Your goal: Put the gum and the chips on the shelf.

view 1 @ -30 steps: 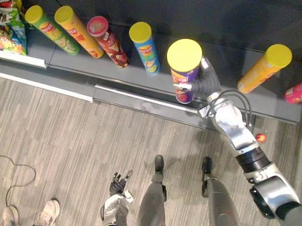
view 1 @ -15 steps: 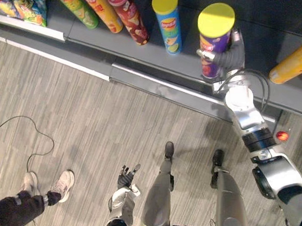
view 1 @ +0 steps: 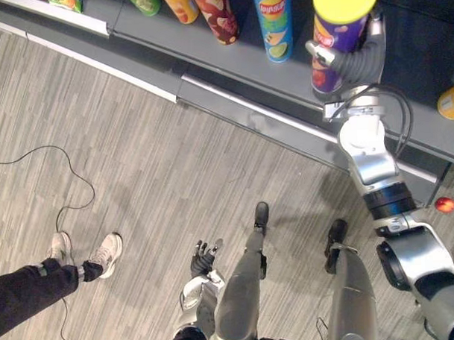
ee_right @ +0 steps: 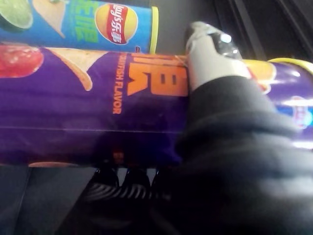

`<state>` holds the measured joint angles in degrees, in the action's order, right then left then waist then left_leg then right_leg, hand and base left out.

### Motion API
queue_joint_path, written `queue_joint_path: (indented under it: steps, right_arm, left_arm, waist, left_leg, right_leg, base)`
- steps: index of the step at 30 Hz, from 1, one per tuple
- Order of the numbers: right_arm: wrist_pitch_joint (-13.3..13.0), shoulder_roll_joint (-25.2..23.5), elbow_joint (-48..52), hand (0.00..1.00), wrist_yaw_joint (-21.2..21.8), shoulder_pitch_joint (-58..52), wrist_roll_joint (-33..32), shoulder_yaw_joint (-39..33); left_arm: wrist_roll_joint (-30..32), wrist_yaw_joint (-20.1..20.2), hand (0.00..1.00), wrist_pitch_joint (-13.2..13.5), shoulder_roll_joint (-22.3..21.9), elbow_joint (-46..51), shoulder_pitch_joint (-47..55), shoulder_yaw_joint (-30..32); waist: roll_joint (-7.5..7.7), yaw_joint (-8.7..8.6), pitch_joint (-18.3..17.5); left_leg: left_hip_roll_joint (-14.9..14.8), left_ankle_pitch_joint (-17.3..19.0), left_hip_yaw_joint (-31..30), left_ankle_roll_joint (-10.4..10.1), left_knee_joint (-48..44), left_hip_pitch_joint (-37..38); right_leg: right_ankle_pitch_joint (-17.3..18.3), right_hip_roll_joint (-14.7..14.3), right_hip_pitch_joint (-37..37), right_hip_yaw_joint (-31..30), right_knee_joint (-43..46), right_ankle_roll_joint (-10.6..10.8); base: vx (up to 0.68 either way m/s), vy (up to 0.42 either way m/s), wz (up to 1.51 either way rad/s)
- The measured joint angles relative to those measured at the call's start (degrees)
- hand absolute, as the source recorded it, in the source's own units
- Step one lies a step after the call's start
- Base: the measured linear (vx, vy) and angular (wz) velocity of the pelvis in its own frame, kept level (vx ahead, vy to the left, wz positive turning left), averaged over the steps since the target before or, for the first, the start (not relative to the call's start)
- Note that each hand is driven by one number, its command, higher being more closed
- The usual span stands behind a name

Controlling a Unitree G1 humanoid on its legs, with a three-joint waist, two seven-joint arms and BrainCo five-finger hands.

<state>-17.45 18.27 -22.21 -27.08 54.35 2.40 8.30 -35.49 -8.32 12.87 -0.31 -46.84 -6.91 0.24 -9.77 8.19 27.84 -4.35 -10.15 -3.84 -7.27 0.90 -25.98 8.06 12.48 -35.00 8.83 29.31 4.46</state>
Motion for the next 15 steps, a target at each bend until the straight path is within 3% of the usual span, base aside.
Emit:
queue_joint_path:
  steps: [15]
  right_arm:
    - [-0.9,0.1,0.8,1.00,-2.7,3.8,2.0,-0.9]
  left_arm:
    - [-0.3,1.3,0.00,1.0,-1.9,2.8,0.6,-0.5]
  waist:
    - [-0.02,-0.05,0.0]
  left_leg:
    - [0.5,-0.3,1.8,0.1,-1.7,-3.2]
  right_leg:
    - [1.9,1.9,-4.0,0.4,4.6,-0.2]
  base:
    - [0.00,-0.057,0.05]
